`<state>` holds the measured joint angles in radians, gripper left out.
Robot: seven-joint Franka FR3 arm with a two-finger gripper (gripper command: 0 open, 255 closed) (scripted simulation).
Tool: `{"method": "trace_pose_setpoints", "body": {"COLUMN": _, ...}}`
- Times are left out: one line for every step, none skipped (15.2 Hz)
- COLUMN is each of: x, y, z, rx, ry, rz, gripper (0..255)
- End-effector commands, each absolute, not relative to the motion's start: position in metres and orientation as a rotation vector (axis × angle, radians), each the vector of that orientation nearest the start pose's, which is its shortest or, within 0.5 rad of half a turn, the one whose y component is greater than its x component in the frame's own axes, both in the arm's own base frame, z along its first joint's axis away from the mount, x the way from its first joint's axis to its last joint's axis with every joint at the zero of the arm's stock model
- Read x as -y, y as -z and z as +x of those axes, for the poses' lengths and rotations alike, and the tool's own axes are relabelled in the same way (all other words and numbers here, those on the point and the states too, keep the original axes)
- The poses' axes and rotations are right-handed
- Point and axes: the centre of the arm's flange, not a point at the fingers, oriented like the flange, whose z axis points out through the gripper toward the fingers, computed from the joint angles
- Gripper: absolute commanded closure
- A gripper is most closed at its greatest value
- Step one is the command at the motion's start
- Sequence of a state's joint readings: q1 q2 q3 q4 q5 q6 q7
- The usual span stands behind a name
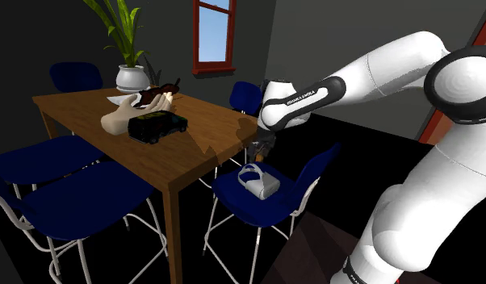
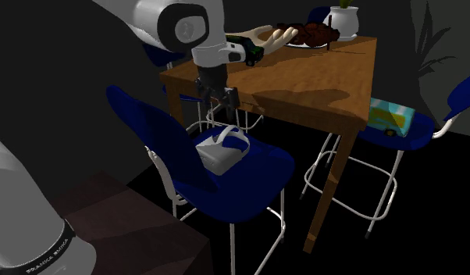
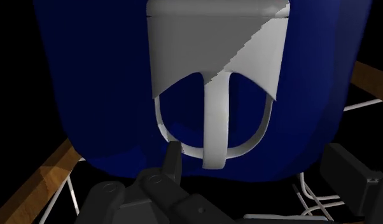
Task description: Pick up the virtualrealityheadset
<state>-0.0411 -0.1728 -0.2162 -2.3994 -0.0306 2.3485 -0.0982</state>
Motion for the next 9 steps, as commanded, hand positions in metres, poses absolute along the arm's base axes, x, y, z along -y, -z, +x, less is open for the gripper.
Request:
{"method": "trace_pose_setpoints", "body": {"x": 0.135, "y": -0.37, "z": 0.48, "rx": -0.225, "ry": 0.187, "rz": -3.144, "gripper": 0}}
{"method": "trace_pose_setpoints", "body": {"x": 0.141, "y": -0.361, "z": 0.487, "rx": -0.23, "ry": 0.187, "rz": -3.147, "gripper": 0}}
{"method": "trace_pose_setpoints", "body": {"x": 0.144, "y": -0.356, "z": 0.49, "rx": -0.232, "ry": 0.187, "rz": -3.149, "gripper": 0}}
{"method": "trace_pose_setpoints", "body": {"x": 0.144, "y": -0.351, "z": 0.49, "rx": -0.232, "ry": 0.187, "rz": -3.149, "gripper": 0}}
{"method": "trace_pose_setpoints", "body": {"x": 0.144, "y": -0.345, "z": 0.49, "rx": -0.232, "ry": 0.187, "rz": -3.149, "gripper": 0}}
{"method": "trace_pose_setpoints", "body": {"x": 0.144, "y": -0.34, "z": 0.49, "rx": -0.232, "ry": 0.187, "rz": -3.149, "gripper": 0}}
{"method": "trace_pose_setpoints", "body": {"x": 0.144, "y": -0.335, "z": 0.49, "rx": -0.232, "ry": 0.187, "rz": -3.149, "gripper": 0}}
{"method": "trace_pose_setpoints", "body": {"x": 0.144, "y": -0.33, "z": 0.49, "rx": -0.232, "ry": 0.187, "rz": -3.149, "gripper": 0}}
{"method": "trace_pose_setpoints", "body": {"x": 0.144, "y": -0.324, "z": 0.49, "rx": -0.232, "ry": 0.187, "rz": -3.149, "gripper": 0}}
